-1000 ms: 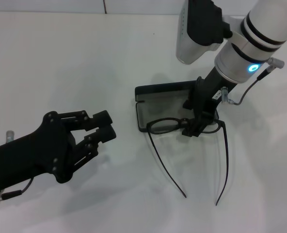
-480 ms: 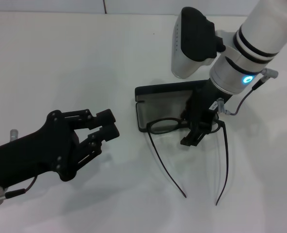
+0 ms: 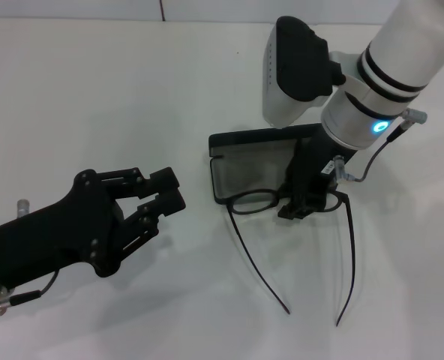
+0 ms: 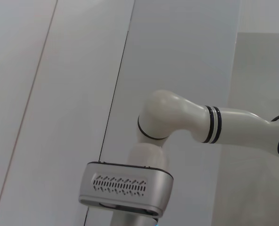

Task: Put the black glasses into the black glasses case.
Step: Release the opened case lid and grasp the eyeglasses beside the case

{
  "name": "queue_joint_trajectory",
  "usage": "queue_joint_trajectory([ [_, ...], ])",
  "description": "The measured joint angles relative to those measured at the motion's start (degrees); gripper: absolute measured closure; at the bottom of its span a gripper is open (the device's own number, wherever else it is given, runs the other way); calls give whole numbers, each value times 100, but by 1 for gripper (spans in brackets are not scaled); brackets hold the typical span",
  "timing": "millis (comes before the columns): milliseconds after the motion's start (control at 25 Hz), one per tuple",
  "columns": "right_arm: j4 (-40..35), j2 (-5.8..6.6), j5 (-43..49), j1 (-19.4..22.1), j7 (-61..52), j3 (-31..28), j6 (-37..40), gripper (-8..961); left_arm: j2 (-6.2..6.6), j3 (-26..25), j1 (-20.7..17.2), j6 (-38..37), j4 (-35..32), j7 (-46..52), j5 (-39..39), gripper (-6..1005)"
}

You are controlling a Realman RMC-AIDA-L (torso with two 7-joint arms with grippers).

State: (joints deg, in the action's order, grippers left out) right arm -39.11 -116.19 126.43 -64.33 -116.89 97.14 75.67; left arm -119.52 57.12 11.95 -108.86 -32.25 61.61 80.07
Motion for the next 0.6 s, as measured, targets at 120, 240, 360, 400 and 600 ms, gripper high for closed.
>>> queue_joint_trajectory([
  [120, -1, 0, -62, 10, 0, 89, -68, 624, 0, -5, 0, 0, 0, 0, 0, 770],
  [240, -11, 0, -68, 22, 0, 131, -127, 700, -1, -7, 0, 0, 0, 0, 0, 770],
  [360, -12, 0, -69, 37, 0, 150, -148, 768, -1, -50, 0, 0, 10, 0, -1, 770],
  [400, -15, 0, -69, 40, -1, 153, -151, 790, -1, -81, 1, 0, 26, -2, -1, 770],
  [600, -22, 0, -72, 55, -1, 176, -163, 824, -1, -172, 17, -1, 125, -34, -3, 769],
])
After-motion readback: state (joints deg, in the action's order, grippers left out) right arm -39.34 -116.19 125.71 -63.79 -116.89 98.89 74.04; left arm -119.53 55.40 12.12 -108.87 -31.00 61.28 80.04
